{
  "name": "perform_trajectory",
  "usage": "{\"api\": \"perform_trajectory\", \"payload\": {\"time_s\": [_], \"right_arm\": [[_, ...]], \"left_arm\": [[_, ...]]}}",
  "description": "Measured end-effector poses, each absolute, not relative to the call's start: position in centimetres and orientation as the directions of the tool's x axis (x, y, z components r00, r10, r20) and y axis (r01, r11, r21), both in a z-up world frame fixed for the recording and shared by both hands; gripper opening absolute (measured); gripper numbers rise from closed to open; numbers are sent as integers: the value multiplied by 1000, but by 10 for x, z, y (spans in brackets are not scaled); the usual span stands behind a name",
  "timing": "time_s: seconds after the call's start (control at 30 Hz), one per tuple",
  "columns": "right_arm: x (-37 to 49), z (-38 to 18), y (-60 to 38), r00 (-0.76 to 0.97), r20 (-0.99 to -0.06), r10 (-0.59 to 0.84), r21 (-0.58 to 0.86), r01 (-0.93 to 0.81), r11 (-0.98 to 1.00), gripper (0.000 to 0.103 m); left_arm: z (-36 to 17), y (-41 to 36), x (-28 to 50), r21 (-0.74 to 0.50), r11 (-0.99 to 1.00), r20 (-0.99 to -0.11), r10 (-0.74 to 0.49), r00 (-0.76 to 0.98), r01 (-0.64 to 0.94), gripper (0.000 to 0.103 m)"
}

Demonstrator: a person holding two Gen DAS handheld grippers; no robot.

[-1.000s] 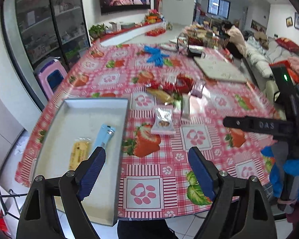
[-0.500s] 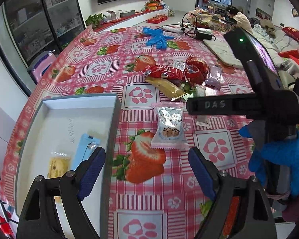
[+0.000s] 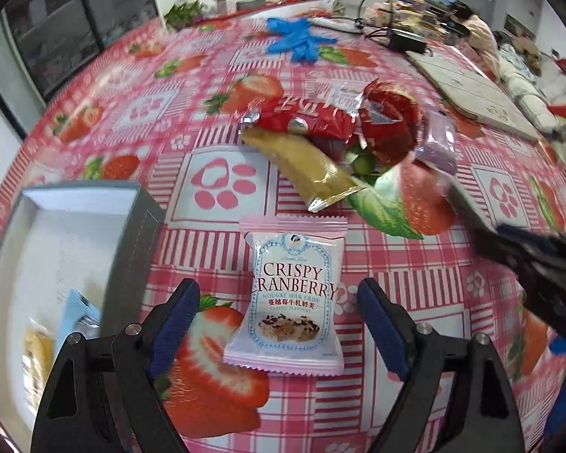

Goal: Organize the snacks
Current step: 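Grasp the Crispy Cranberry pack with left tool while right grasps clear bar, then lower both packs back onto the tablecloth and open both tools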

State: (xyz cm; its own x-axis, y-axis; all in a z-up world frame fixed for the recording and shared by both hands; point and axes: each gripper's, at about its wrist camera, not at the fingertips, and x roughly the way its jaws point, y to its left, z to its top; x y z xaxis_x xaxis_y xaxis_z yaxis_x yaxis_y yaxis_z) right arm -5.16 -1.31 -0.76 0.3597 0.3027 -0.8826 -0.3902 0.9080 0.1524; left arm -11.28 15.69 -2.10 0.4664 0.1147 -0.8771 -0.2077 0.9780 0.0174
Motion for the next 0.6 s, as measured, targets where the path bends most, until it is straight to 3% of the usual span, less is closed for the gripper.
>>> {"api": "perform_trajectory", "payload": {"time_s": [0.03, 0.07, 0.1, 0.13, 0.27, 0.37, 0.4, 0.43, 0.47, 0.5, 0.6], "right_arm": [[-55, -8, -20, 360, -883, 302, 156, -382, 911, 28], [-59, -8, -29, 361, -883, 300, 159, -371, 915, 28], [-62, -8, -35, 364, -883, 298, 160, -363, 918, 28], [-68, -8, -44, 367, -882, 296, 162, -352, 922, 28], [-95, -8, -70, 368, -883, 292, 174, -322, 931, 28], [-122, -6, -83, 361, -886, 291, 161, -349, 923, 28], [-126, -6, -84, 367, -886, 283, 148, -355, 923, 29], [-131, -4, -86, 381, -883, 274, 131, -361, 923, 45], [-132, -1, -86, 398, -877, 270, 118, -366, 923, 60], [-131, 1, -87, 413, -870, 269, 110, -368, 923, 85], [-121, 11, -79, 483, -829, 281, 94, -376, 922, 88]], "left_arm": [[-20, 157, -114, -2, 977, -875, 100, 474, -211, 78], [-19, 153, -118, 6, 978, -869, 108, 483, -208, 67], [-17, 148, -120, 9, 981, -865, 105, 490, -193, 48], [-16, 142, -124, 19, 985, -864, 103, 493, -173, 43], [-14, 120, -158, 25, 991, -864, 87, 496, -131, 43], [-10, 113, -179, 63, 990, -839, 119, 531, -123, 52], [-7, 112, -181, 85, 988, -824, 142, 548, -128, 69], [-5, 113, -182, 103, 986, -809, 162, 564, -134, 85], [-2, 114, -182, 112, 983, -799, 174, 576, -143, 87], [0, 116, -181, 104, 983, -790, 174, 589, -150, 87], [-2, 121, -171, 82, 986, -789, 153, 596, -144, 87]]}}
